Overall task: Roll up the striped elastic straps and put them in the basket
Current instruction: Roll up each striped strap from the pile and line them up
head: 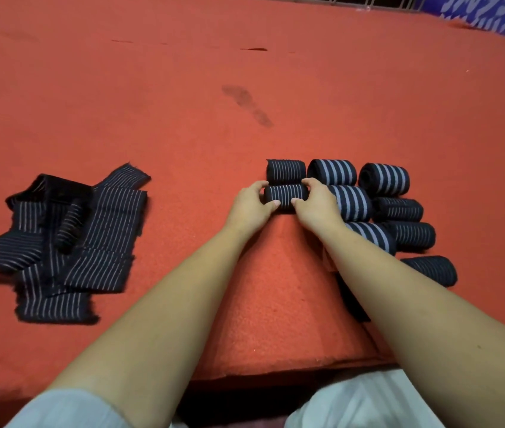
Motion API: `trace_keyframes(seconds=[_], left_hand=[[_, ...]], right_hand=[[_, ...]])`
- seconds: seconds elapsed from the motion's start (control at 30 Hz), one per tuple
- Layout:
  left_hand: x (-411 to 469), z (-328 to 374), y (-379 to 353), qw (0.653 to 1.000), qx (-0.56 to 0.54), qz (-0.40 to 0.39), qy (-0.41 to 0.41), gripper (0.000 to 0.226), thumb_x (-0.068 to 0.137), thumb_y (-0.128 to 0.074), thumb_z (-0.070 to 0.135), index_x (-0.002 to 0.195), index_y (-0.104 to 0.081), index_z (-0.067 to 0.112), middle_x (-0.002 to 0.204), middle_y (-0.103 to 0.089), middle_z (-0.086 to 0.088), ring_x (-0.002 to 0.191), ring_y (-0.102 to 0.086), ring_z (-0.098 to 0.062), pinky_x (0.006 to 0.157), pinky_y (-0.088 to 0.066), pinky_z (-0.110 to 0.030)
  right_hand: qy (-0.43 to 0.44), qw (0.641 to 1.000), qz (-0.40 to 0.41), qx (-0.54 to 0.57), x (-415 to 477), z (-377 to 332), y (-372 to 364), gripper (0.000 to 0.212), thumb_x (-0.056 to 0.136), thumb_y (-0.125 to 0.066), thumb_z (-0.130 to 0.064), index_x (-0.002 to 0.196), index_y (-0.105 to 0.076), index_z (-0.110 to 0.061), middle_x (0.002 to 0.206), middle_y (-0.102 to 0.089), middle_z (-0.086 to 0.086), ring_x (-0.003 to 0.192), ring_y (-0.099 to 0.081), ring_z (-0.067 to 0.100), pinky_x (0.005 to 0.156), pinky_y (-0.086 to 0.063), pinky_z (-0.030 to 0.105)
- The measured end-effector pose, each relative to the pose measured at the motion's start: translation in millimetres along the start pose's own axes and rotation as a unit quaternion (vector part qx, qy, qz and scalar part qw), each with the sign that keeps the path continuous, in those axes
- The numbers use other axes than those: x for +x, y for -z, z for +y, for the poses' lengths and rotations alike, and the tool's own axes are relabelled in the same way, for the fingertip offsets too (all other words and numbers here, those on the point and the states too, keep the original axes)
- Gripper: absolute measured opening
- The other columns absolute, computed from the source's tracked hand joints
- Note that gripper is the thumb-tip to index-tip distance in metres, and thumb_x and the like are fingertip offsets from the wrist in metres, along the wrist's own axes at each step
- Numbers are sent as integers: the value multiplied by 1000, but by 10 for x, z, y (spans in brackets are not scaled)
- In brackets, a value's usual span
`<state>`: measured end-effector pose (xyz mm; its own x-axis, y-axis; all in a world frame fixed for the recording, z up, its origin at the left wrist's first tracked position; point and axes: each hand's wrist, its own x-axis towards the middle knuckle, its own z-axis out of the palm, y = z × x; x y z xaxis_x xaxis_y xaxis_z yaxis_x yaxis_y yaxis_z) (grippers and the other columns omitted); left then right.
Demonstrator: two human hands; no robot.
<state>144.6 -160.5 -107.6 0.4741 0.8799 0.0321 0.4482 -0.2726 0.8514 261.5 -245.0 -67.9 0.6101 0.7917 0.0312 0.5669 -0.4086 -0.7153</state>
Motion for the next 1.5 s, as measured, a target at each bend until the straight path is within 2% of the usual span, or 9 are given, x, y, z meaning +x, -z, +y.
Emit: trace_keyframes(seconds=[0.13,0.27,0.47,0.57,0.73,0.87,1.1,1.23,1.5], left_hand=[[-212,14,297,998,31,45,-6,45,91,-68,24,132,-55,9,124,-59,-13,109,-59,-23,98,-45,-30],[-690,-129,944,993,69,77,-57,21,93,-65,18,114,-64,15,112,-61,-2,82,-56,-10,81,-40,-22],[-1442,-487,1871,972,137,189,-39,11,90,-63,13,100,-66,16,95,-64,3,89,-58,-16,82,-42,-29],[-1683,-863,2118,946,210,247,22,19,86,-69,19,104,-65,13,100,-62,-10,101,-56,-32,93,-43,-42],[-1920,-1236,2092,948,216,200,121,41,84,-77,34,111,-65,5,106,-62,-18,105,-58,-38,98,-42,-43],[-2066,-1333,2040,969,133,202,55,20,86,-72,39,95,-71,21,93,-70,1,95,-58,-30,89,-46,-41],[-2196,-1308,2102,989,-19,139,-46,21,89,-58,44,98,-69,29,92,-68,5,99,-52,-15,93,-39,-20],[-2175,-1297,2080,988,-44,143,-42,13,98,-55,35,105,-66,32,89,-72,9,101,-59,-15,96,-40,-25],[-2165,-1098,1953,974,94,208,-9,11,94,-64,23,96,-65,35,88,-66,11,98,-49,-19,95,-44,-42]], right_hand=[[29,999,34,12,-96,-175,160,42,91,-51,-6,133,-54,-7,111,-61,4,104,-58,20,81,-39,24],[49,997,34,39,-253,-434,120,37,90,-53,-10,126,-61,-8,120,-66,8,113,-60,24,94,-44,28],[47,982,-182,18,-734,-877,-465,76,75,-86,-17,141,-49,-6,130,-58,14,117,-59,26,98,-45,31],[48,967,-248,42,-1037,-1099,-840,83,74,-87,-18,142,-43,-4,116,-56,11,92,-58,23,79,-49,34],[17,946,-310,94,-1465,-1345,-1299,24,83,-78,-18,95,-58,-9,69,-57,11,55,-52,22,54,-42,27],[14,959,-257,119,-1624,-1326,-1509,38,82,-78,-24,57,-50,-17,55,-49,-1,51,-43,14,56,-35,29],[-23,882,-298,364,-1737,-1264,-1306,13,92,-68,-10,82,-62,-15,73,-65,1,57,-59,10,49,-45,19],[49,902,-276,327,-1730,-1112,-1041,23,92,-68,-10,76,-53,-18,80,-61,6,74,-62,21,66,-54,38],[182,927,-275,181,-1666,-737,-234,34,82,-77,-3,110,-64,-18,69,-49,7,59,-44,12,52,-38,23]])
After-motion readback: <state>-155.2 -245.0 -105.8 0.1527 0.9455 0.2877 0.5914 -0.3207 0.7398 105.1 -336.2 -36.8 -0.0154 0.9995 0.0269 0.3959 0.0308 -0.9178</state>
